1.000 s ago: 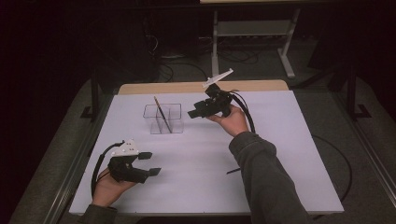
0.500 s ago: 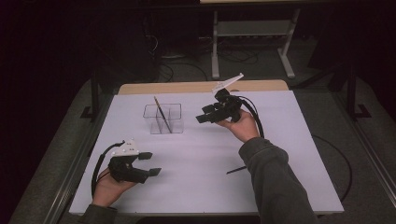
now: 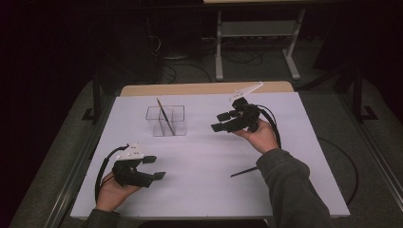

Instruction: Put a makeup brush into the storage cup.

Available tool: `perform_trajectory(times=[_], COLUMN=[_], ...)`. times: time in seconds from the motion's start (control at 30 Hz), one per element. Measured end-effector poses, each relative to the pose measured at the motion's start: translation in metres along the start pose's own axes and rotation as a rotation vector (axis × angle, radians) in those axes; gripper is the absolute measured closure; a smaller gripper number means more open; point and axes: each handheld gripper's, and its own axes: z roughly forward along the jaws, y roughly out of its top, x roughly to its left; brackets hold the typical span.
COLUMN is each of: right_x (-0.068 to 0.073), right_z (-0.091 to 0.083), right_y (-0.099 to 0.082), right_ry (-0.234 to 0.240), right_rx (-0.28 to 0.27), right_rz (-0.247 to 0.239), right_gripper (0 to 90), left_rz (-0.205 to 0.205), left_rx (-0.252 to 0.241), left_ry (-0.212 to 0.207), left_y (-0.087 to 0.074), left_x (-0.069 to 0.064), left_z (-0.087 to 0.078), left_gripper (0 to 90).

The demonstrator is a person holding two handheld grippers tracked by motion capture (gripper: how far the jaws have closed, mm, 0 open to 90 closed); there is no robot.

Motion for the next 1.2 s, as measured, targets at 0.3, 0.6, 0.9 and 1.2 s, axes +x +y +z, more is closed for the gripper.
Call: perform_trajectory(times=[0.3,0.6,0.9,1.2], right_x=[-0.002,-0.001,0.0,0.0], right_z=[-0.015,-0.025,-0.036,-0.045], right_y=[-0.019,-0.034,-0.049,-0.06], right_ry=[-0.006,-0.02,-0.036,-0.05], right_rx=[0.001,0.0,0.01,0.012], right_rz=[0.01,0.012,0.015,0.008], right_gripper=[41.9,41.5,41.2,41.7], left_rz=[-0.003,0.005,-0.002,-0.003], left_rx=[0.001,0.009,-0.001,-0.001], left_ry=[0.009,0.008,0.005,0.004], left_y=[-0.001,0.0,0.0,0.0], left_x=[0.0,-0.003,-0.003,-0.004], left_z=[0.0,0.002,0.003,0.004], left_gripper=[30.4,30.4,29.9,29.9])
